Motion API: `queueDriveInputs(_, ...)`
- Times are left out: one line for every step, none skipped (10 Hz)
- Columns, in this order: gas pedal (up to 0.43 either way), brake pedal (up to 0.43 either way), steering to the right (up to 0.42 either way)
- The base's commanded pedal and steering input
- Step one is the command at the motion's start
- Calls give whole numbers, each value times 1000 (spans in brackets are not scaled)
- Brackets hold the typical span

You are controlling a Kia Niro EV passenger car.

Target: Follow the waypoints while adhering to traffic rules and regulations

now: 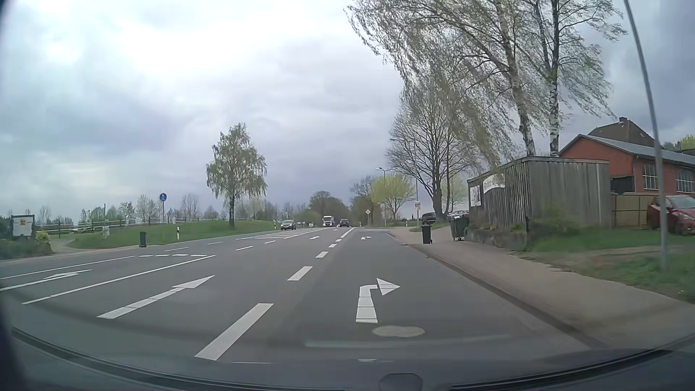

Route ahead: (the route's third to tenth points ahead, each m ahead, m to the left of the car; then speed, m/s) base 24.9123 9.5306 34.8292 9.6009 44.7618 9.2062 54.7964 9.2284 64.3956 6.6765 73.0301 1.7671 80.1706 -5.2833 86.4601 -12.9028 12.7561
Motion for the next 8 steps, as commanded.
queueDriveInputs(177,6,-4)
queueDriveInputs(177,6,-4)
queueDriveInputs(177,0,-5)
queueDriveInputs(177,0,-6)
queueDriveInputs(177,0,-6)
queueDriveInputs(177,0,-6)
queueDriveInputs(169,0,-6)
queueDriveInputs(169,0,-6)
